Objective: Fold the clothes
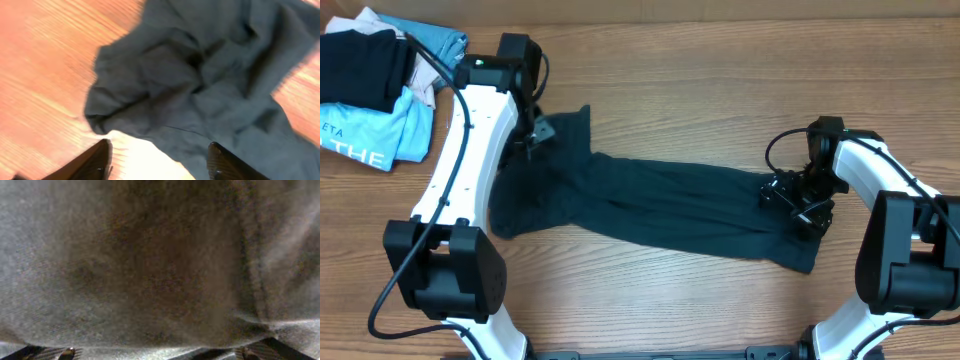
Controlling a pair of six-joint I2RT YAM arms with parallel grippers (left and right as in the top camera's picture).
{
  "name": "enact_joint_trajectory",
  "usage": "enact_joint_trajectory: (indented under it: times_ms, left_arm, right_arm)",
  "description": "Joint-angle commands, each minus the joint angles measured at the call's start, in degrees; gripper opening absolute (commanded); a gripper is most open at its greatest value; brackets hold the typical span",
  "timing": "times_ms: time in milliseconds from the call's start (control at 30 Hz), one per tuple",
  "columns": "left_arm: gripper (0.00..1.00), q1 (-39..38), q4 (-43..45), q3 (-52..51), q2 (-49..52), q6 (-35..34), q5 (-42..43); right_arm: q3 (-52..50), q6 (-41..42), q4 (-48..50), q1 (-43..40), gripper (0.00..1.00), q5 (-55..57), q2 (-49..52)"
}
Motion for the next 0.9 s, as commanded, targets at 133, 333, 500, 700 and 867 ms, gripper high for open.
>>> enact_joint_trajectory:
  times_ms: [133, 333, 500, 700, 867]
  left_arm:
    - [1.00, -7.98, 4.63, -0.57, -0.90, 8.35, 11.47]
    - [1.00, -8.68, 5.49, -0.57, -0.90, 8.31, 11.58]
    - [1.00, -8.70, 5.51, -0.57, -0.90, 8.31, 11.65]
    - [1.00, -8.68, 5.46, -0.57, -0.90, 8.33, 11.65]
    - [1.00, -8.68, 5.46, -0.57, -0.90, 8.33, 11.65]
  right_arm:
    - [13.20, -0.28, -11.26, -0.20, 1.00, 2.82, -0.42]
    - [22.86, -4.90, -19.02, -0.22, 1.00, 11.23, -0.42]
    - [22.82, -4.90, -18.21, -0.20, 1.00, 11.19, -0.39]
    - [22.82, -4.87, -8.33, -0.20, 1.00, 11.17, -0.39]
    - [22.82, -4.87, -0.24, -0.20, 1.00, 11.17, -0.39]
